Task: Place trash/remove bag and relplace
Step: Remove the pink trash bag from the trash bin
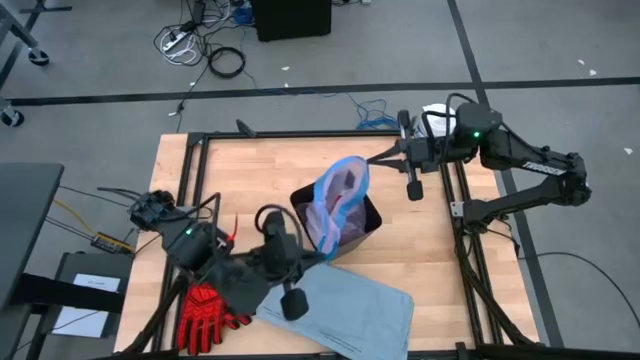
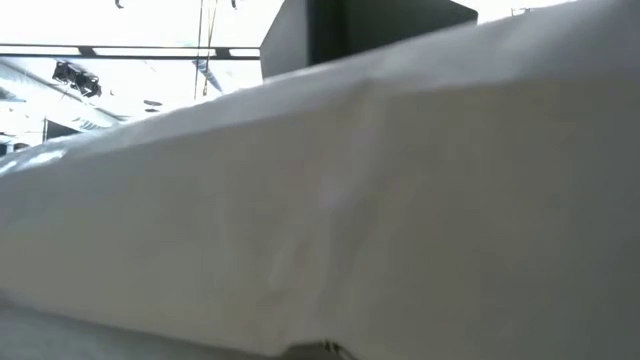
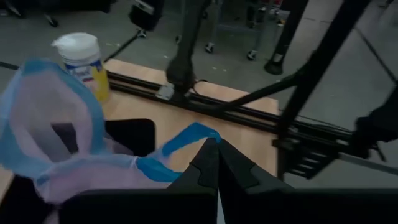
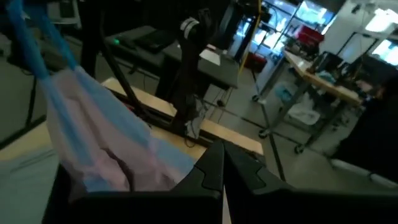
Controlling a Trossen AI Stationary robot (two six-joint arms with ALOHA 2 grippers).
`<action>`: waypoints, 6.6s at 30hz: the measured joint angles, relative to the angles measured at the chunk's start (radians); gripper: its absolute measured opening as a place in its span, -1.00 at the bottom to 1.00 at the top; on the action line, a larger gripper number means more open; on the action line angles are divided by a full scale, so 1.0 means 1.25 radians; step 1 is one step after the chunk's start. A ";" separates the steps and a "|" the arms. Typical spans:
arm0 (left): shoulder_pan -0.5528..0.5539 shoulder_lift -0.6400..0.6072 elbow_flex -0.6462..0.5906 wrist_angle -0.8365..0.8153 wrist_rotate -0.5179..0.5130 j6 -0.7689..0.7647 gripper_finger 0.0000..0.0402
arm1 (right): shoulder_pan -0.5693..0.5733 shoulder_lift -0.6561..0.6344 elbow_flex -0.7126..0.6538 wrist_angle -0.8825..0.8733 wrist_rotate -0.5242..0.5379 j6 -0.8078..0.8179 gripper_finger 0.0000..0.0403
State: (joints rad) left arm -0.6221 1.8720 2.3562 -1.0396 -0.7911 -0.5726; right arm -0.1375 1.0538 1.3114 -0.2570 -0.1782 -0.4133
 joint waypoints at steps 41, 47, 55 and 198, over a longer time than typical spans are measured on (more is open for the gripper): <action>0.015 0.000 0.000 -0.032 0.032 0.120 -0.98 | 0.210 0.140 0.027 -0.231 0.649 0.304 -0.19; 0.011 0.000 0.000 -0.036 0.032 0.120 -0.98 | 0.208 0.129 0.027 -0.235 0.654 0.314 -0.48; 0.010 0.000 0.000 -0.045 0.032 0.120 -0.98 | 0.217 0.102 0.027 -0.287 0.654 0.312 -0.97; 0.108 -0.002 -0.109 -0.073 0.172 0.052 -0.97 | 0.187 0.099 0.346 -0.552 0.669 -0.376 -1.00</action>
State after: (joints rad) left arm -0.4866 1.8698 2.2204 -1.1304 -0.5764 -0.5071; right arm 0.0958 1.1774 1.7434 -0.9471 0.6576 -0.8838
